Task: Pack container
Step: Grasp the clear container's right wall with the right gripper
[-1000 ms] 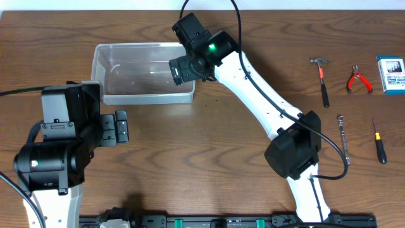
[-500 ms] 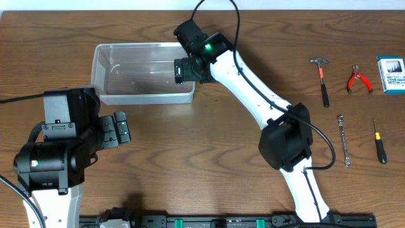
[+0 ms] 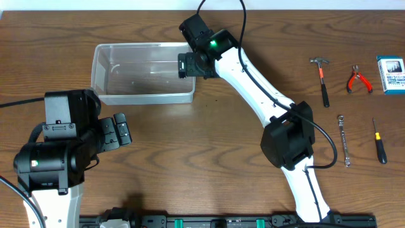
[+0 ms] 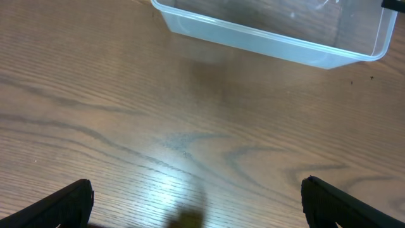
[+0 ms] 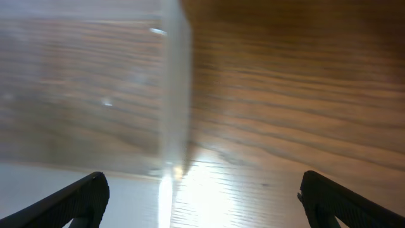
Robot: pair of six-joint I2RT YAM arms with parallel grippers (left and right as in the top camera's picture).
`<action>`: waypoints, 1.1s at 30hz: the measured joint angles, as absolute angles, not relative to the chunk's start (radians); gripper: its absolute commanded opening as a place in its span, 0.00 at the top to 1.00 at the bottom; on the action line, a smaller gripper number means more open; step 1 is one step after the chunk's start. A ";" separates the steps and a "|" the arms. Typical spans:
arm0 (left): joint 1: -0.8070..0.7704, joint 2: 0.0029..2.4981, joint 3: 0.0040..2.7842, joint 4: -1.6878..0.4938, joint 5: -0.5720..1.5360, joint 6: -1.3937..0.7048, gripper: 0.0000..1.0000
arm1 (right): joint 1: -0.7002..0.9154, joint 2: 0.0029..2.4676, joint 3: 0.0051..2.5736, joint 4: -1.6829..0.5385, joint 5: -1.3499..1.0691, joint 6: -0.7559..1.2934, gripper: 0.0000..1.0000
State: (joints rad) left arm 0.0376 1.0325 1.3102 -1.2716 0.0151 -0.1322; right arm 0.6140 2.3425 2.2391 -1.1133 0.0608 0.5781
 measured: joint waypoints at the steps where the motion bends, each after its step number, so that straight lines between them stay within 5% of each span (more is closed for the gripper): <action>1: 0.038 1.032 1.310 -1.272 0.015 -0.132 0.02 | 0.614 2.342 2.239 -1.123 0.072 0.578 0.01; 33: 0.038 1.032 1.310 -1.276 0.016 -0.135 0.02 | 0.614 2.469 2.239 -1.143 0.074 0.581 0.03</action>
